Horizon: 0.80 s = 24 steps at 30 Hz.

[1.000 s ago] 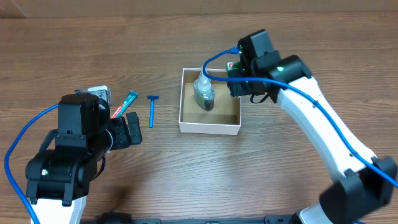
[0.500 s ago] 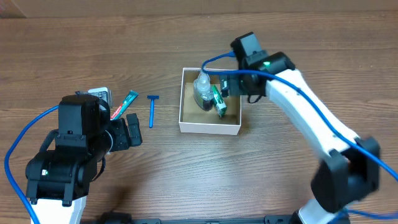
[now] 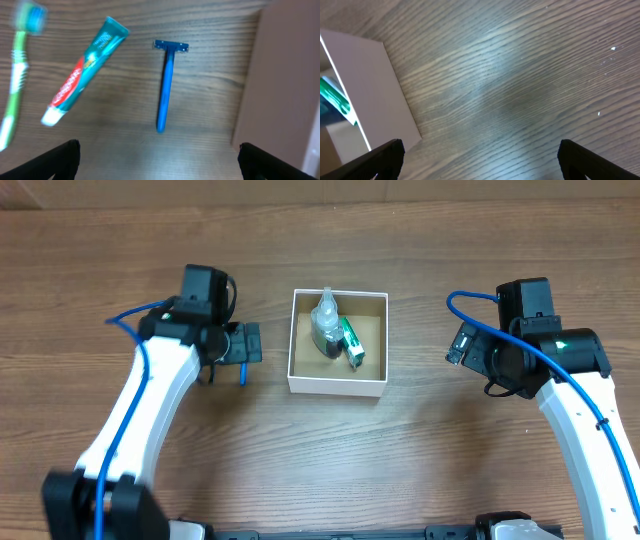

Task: Pack container
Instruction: 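Grasp the blue razor with the left gripper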

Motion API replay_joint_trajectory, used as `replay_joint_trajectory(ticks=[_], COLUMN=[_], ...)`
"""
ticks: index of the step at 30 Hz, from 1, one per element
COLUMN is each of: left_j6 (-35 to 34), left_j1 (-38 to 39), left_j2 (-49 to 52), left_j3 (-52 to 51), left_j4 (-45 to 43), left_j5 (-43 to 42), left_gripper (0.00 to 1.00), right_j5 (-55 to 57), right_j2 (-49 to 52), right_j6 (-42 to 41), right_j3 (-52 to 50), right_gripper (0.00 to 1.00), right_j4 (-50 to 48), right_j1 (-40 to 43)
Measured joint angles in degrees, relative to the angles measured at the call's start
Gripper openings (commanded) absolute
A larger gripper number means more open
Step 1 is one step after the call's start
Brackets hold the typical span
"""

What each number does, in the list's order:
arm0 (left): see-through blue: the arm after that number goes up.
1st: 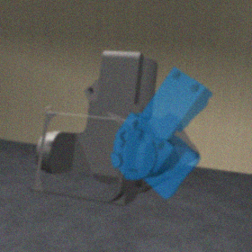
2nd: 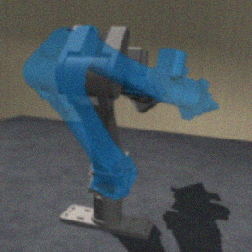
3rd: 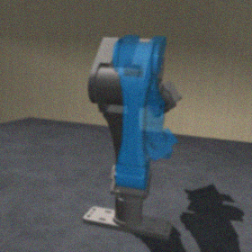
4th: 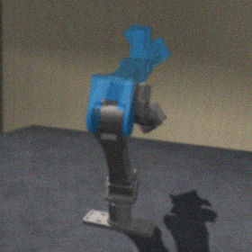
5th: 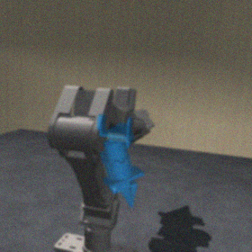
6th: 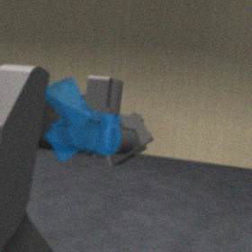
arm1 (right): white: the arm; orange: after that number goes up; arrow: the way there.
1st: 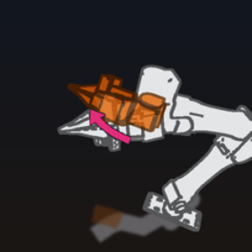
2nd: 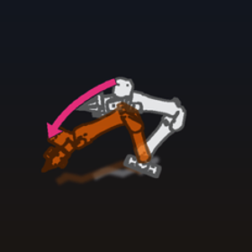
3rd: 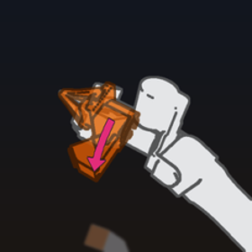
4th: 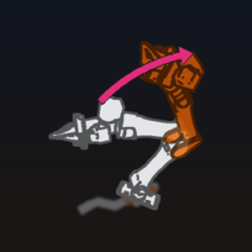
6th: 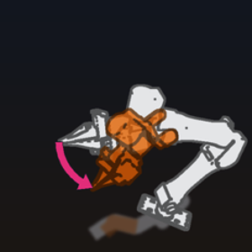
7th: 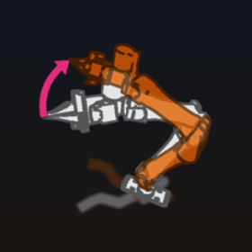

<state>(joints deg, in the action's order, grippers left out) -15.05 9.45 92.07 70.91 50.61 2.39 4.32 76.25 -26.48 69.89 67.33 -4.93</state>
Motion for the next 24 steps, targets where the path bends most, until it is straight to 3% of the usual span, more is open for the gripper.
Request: replay_joint_trajectory(ticks=[8, 9, 10, 11, 15, 22, 24], left_j6=[0.3, 0.4, 0.5, 0.6, 1.0, 0.6, 0.5], left_j1=[0.0, 0.0, 0.0, 0.0, 0.0, 0.0, 0.0], left_j2=[20.3, 21.4, 22.0, 22.0, 22.4, 23.9, 23.9], left_j3=[2.6, 3.6, 4.3, 4.6, 4.8, 6.0, 6.1], left_j4=[-4.5, -4.7, -5.2, -5.6, -5.9, -5.7, -5.6], left_j5=[-0.9, -0.9, -0.9, -0.9, -1.6, -2.9, -3.1], left_gripper=[1.00, 0.95, 0.72, 0.59, 0.49, 0.06, 0.04], right_j5=[-1.1, -1.1, -1.1, -1.1, -1.1, -1.1, -1.1], right_j2=[0.0, 0.0, 0.0, 0.0, 0.0, 0.0, 0.0], right_j6=[3.4, 3.5, 3.8, 3.8, 4.0, 4.1, 4.2], right_j3=[-0.3, -0.3, -0.3, -0.3, -0.3, -0.3, -0.3], right_gripper=[1.00, 1.00, 1.00, 1.00, 1.00, 1.00, 1.00], right_j4=[1.4, 1.4, 1.4, 1.5, 1.7, 2.8, 2.8], right_j1=[0.0, 0.0, 0.0, 0.0, 0.0, 0.0, 0.0])
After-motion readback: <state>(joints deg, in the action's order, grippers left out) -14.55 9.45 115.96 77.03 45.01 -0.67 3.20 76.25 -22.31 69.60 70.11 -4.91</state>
